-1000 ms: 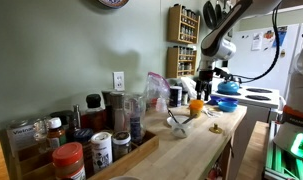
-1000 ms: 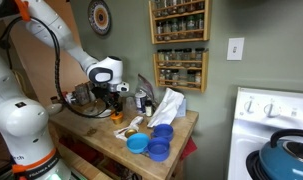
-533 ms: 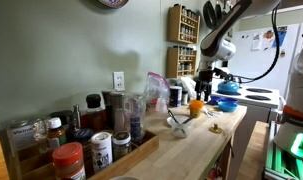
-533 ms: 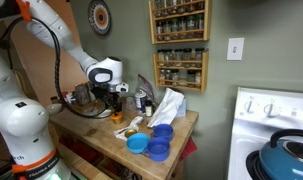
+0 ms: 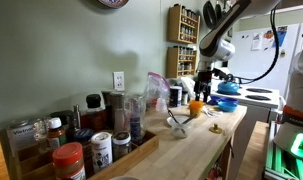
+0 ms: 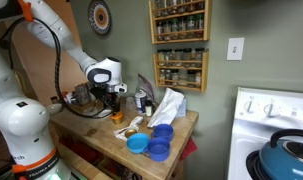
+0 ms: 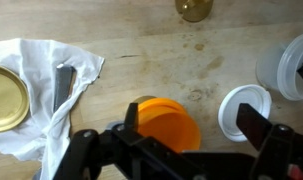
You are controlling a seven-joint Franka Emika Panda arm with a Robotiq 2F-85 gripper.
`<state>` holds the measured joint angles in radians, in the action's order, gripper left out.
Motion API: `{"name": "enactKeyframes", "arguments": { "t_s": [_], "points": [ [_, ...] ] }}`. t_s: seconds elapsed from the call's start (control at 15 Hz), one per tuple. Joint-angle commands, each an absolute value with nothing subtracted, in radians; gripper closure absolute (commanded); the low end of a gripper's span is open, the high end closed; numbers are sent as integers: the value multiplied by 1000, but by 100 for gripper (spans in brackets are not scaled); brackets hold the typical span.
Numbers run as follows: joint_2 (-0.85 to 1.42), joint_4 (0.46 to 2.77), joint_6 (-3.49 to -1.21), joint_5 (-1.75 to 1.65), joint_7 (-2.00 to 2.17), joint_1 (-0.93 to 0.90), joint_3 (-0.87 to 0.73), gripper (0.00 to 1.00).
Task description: Put the orange bowl on the orange plate
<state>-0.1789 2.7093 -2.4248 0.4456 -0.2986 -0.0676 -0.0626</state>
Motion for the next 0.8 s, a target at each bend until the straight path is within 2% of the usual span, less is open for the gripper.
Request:
{"name": "enactKeyframes", "arguments": {
  "t_s": [0.0, 0.73],
  "points": [
    [-173, 2713, -2433, 480, -320, -77, -59, 0],
    [-169, 2711, -2431, 481, -322, -79, -55, 0]
  ]
}}
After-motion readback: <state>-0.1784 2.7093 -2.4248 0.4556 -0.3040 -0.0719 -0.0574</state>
